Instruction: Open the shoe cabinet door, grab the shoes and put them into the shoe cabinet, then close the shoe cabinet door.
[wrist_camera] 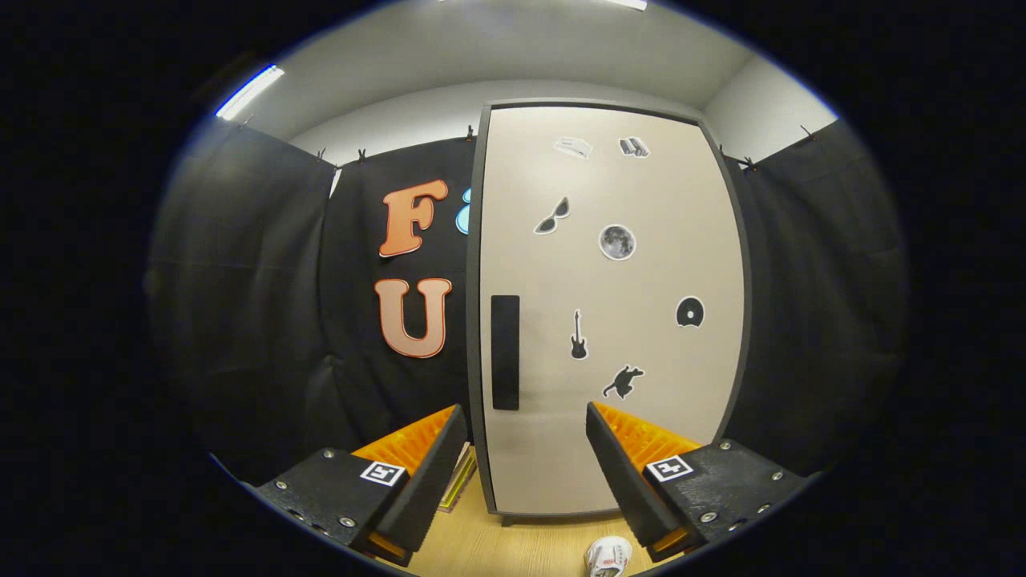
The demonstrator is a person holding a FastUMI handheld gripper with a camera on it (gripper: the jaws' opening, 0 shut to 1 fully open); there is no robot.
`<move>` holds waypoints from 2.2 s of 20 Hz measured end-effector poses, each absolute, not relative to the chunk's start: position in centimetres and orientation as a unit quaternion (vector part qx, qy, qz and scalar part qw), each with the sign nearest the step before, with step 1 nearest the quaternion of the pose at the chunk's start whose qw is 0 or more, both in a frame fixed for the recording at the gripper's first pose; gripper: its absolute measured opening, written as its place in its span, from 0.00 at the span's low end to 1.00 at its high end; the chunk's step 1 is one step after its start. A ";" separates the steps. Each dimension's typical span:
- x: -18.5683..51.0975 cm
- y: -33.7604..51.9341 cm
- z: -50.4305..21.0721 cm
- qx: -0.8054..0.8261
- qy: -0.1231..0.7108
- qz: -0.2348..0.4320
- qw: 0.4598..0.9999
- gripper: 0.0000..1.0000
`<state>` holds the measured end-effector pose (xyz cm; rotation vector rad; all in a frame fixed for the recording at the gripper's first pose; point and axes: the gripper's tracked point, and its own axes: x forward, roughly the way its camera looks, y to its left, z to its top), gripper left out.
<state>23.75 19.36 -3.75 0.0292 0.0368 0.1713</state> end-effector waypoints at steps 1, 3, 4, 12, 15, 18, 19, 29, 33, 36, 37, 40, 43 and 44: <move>25.0 19.7 -4.3 0.014 0.026 0.089 0.996 0.93; 26.8 20.9 -5.2 0.022 0.037 0.105 0.993 0.93; 27.9 21.2 -5.3 0.025 0.036 0.107 0.993 0.92; 34.7 23.3 -5.5 -0.003 0.021 0.094 0.995 0.78; 35.9 23.9 -5.8 -0.011 0.028 0.085 0.996 0.71; 36.4 23.5 -5.6 -0.008 0.024 0.060 0.998 0.57; 36.4 23.9 -5.6 -0.010 0.022 0.065 0.998 0.53; 36.3 24.0 -5.8 0.035 0.033 0.060 0.997 0.24; 36.1 24.0 -5.8 0.031 0.042 0.064 0.997 0.17; 35.5 23.9 -5.5 0.026 0.039 0.060 0.997 0.18; 35.2 24.0 -5.5 0.026 0.043 0.059 0.997 0.17; 34.5 23.7 -5.3 0.027 0.043 0.052 0.997 0.17; 33.6 23.5 -5.0 0.030 0.040 0.053 0.997 0.18; 33.2 23.4 -4.9 0.032 0.038 0.055 0.997 0.18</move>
